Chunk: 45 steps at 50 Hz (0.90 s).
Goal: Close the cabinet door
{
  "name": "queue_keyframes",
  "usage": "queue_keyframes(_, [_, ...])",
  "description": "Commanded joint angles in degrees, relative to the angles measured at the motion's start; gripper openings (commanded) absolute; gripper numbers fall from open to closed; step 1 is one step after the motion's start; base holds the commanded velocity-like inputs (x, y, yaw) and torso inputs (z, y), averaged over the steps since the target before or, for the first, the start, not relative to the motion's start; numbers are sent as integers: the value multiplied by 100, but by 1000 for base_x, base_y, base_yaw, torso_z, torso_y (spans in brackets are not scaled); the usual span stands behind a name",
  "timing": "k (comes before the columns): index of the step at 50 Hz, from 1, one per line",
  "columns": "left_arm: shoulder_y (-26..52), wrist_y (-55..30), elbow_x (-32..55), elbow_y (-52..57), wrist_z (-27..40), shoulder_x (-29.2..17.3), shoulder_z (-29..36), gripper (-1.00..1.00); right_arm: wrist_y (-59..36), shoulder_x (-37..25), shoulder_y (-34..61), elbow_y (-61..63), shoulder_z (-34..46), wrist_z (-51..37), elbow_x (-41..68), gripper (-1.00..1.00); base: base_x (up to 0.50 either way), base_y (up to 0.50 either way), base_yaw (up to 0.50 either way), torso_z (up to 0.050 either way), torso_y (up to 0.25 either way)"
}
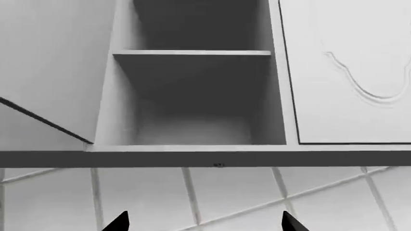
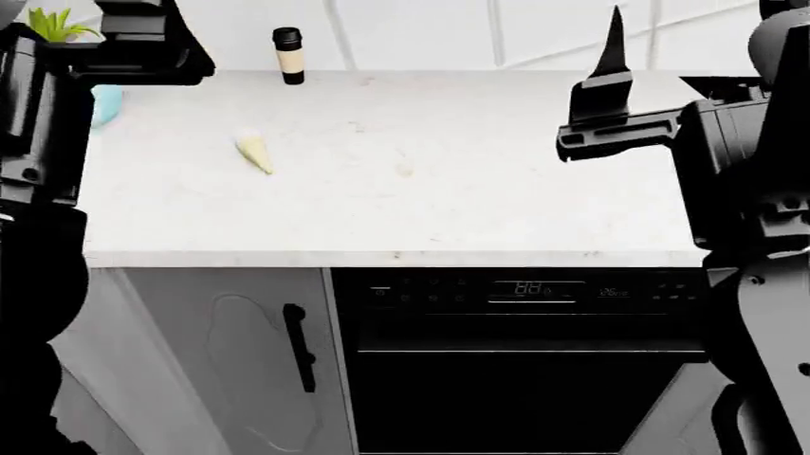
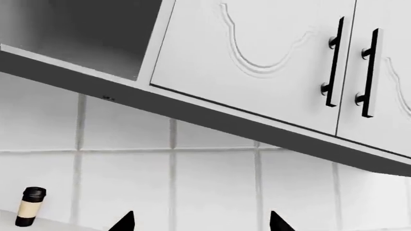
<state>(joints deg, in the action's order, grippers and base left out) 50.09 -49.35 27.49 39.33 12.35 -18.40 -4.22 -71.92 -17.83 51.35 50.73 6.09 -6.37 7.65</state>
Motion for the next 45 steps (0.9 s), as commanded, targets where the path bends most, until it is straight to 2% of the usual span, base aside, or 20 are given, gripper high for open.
queue_keyframes(1, [2054, -875, 355, 4, 274, -123, -244, 100, -1221, -181, 1959, -37, 153, 119, 99, 100, 0, 0, 0, 50, 23])
queue_keyframes(12, [3090, -776, 238, -335, 378, -175, -246, 100, -1762, -250, 3075, -61, 175, 168, 199, 100, 0, 0, 0, 50, 25])
queue_keyframes(22, [3337, -564, 126, -484, 391, -182, -164, 100, -1799, -345, 3394, -136, 154, -209, 755, 100, 0, 0, 0, 50, 26])
queue_keyframes(33, [3408, -484, 21, -491, 441, -256, -80, 100, -1788, -618, 3552, -221, -91, -1228, 2199, 100, 0, 0, 0, 50, 25])
queue_keyframes(45, [3322, -245, -221, -455, 524, -346, 65, 100, -1708, -749, 3555, -260, -138, -1575, 2686, 100, 0, 0, 0, 0, 0])
